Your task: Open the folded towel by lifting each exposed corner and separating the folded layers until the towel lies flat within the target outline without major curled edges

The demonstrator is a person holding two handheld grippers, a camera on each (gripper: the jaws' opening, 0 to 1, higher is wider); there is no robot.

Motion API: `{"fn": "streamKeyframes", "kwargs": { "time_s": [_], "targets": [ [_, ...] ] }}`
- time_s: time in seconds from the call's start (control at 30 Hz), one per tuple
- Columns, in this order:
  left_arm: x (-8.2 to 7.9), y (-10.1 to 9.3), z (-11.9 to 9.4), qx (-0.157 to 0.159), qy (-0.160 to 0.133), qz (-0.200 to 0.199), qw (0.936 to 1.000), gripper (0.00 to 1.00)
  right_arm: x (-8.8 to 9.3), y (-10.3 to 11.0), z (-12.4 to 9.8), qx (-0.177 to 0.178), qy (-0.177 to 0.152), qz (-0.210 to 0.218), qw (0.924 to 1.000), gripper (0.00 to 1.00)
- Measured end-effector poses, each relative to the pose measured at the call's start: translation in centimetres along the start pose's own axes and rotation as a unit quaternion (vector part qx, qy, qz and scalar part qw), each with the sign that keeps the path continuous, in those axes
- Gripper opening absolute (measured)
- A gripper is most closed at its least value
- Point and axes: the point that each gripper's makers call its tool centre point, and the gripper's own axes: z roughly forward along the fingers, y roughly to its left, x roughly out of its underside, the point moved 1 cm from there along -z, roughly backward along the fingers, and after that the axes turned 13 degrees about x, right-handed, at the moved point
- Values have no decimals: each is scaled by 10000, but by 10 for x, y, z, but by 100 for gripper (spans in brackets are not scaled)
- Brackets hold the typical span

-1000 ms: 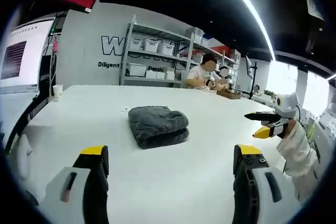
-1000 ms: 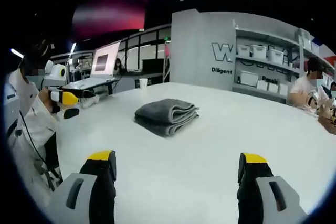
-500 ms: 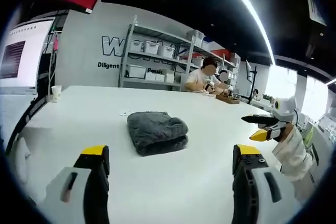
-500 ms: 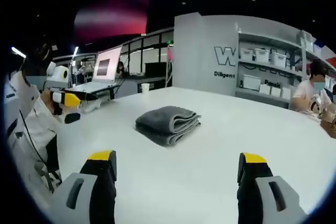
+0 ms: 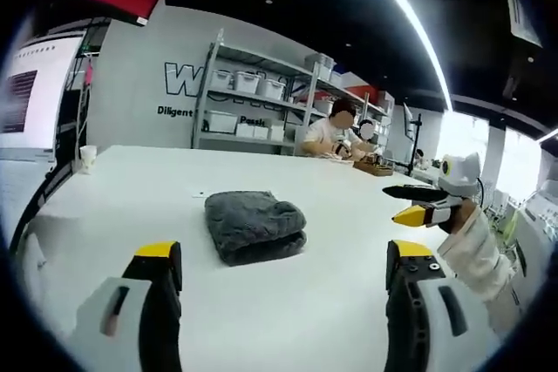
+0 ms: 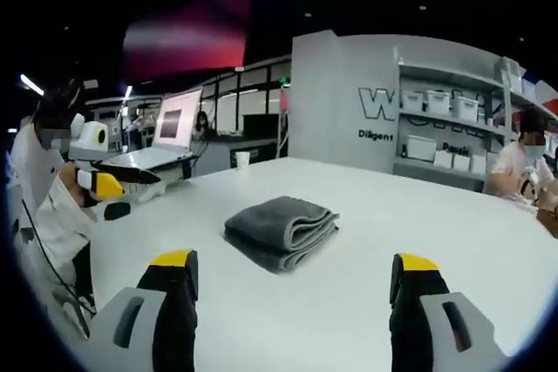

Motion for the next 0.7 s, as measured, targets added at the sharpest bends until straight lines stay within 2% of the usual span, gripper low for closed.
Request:
{"fn": "streamKeyframes", "kwargs": {
  "time_s": [0.43,0.57,0.7],
  "targets": [
    [-6,-7,-7,-10,-69,85,9999,96,19,15,49,-153,414,396,9982,77],
    [-6,-7,-7,-19,-68,97,9999,96,24,16,61,-149,484,508,9974,70],
    [-5,-8,-7,-6,-66,72,10000,96,37,22,75,-112,734,146,9971,70]
  ]
}}
